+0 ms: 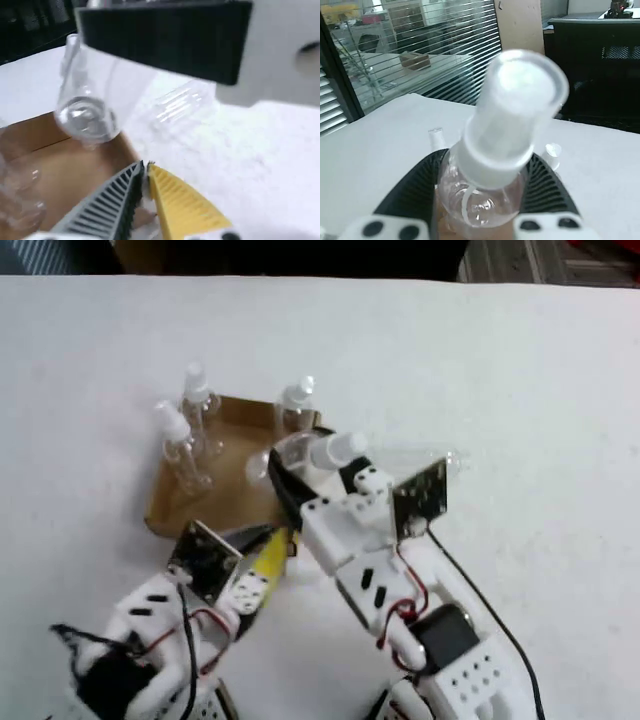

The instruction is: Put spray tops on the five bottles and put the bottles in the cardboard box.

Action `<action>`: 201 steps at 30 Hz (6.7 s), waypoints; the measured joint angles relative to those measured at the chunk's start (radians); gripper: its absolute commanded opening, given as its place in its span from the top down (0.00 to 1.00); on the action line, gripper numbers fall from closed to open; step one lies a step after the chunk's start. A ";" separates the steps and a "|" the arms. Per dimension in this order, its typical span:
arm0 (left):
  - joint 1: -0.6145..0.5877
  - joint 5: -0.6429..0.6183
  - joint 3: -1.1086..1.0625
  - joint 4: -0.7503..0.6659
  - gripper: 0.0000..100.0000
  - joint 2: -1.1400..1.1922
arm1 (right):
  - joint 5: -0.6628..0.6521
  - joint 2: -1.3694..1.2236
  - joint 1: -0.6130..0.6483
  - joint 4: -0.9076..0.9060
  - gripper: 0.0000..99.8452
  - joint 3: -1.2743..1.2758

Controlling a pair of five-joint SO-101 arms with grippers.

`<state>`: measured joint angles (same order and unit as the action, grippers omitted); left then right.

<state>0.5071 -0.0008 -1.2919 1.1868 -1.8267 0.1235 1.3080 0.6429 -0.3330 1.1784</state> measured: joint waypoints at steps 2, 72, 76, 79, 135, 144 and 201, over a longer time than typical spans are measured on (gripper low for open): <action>-0.120 0.063 0.011 0.038 0.98 -0.002 | -0.002 -0.054 -0.014 0.038 0.99 0.000; -1.112 0.055 -0.276 -0.281 0.98 0.002 | -0.322 -1.079 -0.074 0.588 0.98 -0.097; -1.112 0.055 -0.276 -0.281 0.98 0.002 | -0.322 -1.085 -0.068 0.569 0.98 -0.120; -1.112 0.055 -0.276 -0.281 0.98 0.002 | -0.322 -1.106 -0.066 0.499 0.98 -0.170; -1.112 0.055 -0.276 -0.281 0.98 0.002 | -0.299 -1.163 -0.017 0.390 0.78 -0.236; -1.112 0.055 -0.276 -0.281 0.98 0.002 | -0.296 -1.188 -0.017 0.373 0.75 -0.222; -1.112 0.055 -0.276 -0.281 0.98 0.002 | -0.242 -0.853 -0.021 0.127 0.69 -0.199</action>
<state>-0.6053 0.0545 -1.5681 0.9060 -1.8251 -0.1189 0.4549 0.6214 -0.2056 0.9789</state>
